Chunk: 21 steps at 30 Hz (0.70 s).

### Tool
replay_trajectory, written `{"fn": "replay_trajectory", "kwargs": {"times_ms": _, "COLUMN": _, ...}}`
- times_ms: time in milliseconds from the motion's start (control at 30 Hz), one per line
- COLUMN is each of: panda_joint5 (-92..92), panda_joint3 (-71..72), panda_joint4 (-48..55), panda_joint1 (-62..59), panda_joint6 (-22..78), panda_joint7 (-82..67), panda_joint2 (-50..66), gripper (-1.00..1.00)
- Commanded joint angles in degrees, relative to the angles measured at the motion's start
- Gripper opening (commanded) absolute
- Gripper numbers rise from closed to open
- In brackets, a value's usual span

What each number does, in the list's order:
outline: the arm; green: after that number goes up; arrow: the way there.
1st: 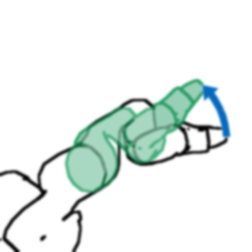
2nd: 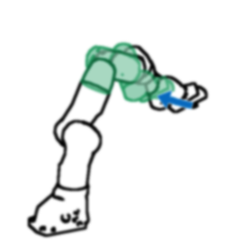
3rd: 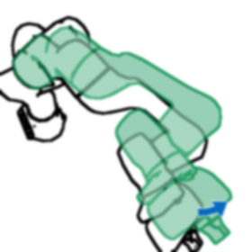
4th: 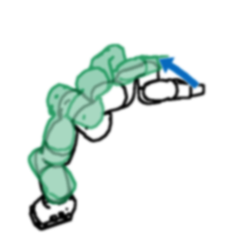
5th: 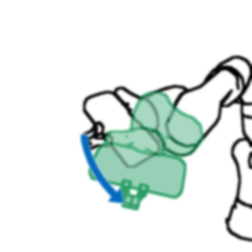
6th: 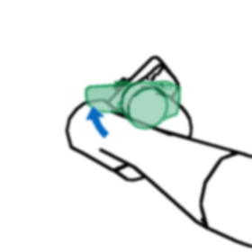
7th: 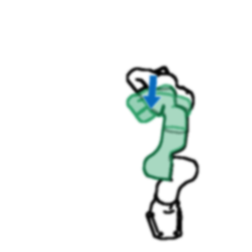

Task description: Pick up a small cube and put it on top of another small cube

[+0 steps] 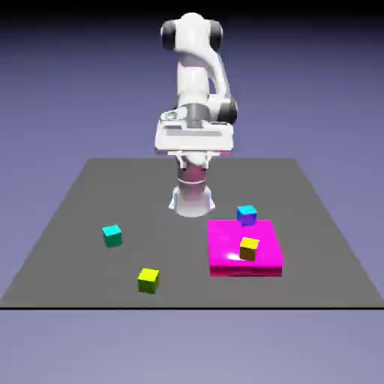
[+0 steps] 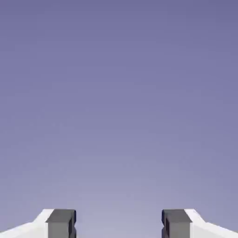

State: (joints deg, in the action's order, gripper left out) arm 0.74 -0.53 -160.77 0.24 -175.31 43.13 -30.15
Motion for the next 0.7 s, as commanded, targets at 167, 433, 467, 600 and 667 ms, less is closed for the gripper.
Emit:
{"fn": "replay_trajectory", "kwargs": {"times_ms": 167, "panda_joint5": 3.65, "panda_joint3": -2.64, "panda_joint4": 1.17, "panda_joint1": -2.22, "panda_joint6": -6.47, "panda_joint7": 3.33, "panda_joint2": 12.46, "gripper": 0.0}}
{"fn": "replay_trajectory", "kwargs": {"times_ms": 433, "panda_joint5": 8.53, "panda_joint3": -6.16, "panda_joint4": 2.73, "panda_joint1": -5.18, "panda_joint6": -15.09, "panda_joint7": 7.76, "panda_joint2": 29.07, "gripper": 0.0}}
{"fn": "replay_trajectory", "kwargs": {"times_ms": 467, "panda_joint5": 9.14, "panda_joint3": -6.6, "panda_joint4": 2.92, "panda_joint1": -5.55, "panda_joint6": -16.17, "panda_joint7": 8.31, "panda_joint2": 31.15, "gripper": 0.0}}
{"fn": "replay_trajectory", "kwargs": {"times_ms": 600, "panda_joint5": 11.57, "panda_joint3": -8.36, "panda_joint4": 3.7, "panda_joint1": -7.03, "panda_joint6": -20.48, "panda_joint7": 10.53, "panda_joint2": 39.46, "gripper": 0.0}}
{"fn": "replay_trajectory", "kwargs": {"times_ms": 667, "panda_joint5": 12.79, "panda_joint3": -9.24, "panda_joint4": 4.09, "panda_joint1": -7.77, "panda_joint6": -22.64, "panda_joint7": 11.64, "panda_joint2": 43.61, "gripper": 0.0}}
